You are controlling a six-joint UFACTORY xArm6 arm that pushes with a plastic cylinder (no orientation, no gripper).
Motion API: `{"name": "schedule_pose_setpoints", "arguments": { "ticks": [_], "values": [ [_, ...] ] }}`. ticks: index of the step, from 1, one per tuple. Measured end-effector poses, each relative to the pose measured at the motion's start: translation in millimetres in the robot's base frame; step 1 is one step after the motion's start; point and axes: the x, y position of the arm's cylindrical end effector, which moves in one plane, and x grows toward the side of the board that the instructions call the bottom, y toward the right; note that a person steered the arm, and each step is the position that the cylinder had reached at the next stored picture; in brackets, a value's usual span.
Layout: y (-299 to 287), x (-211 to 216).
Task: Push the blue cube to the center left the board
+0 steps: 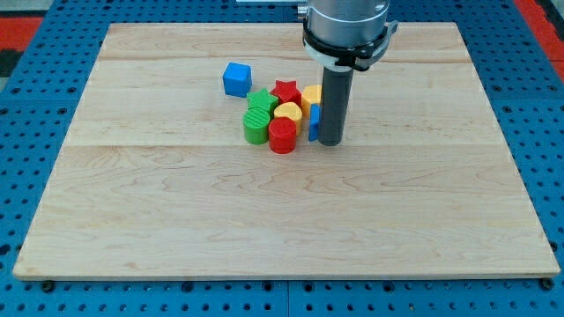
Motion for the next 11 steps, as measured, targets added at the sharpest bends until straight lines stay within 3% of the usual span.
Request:
{"name": "schedule_pose_setpoints", "arguments": {
  "ticks": [2,3,4,6,7,9,11],
  "values": [
    [121.2,-7.5],
    [130.1,-61.8],
    [92.9,-106.6],
    [-59.6,-112.8],
    [-105.5,-113.2],
    [-162.6,-141.3],
    [-203.7,-118.8]
  ]
}}
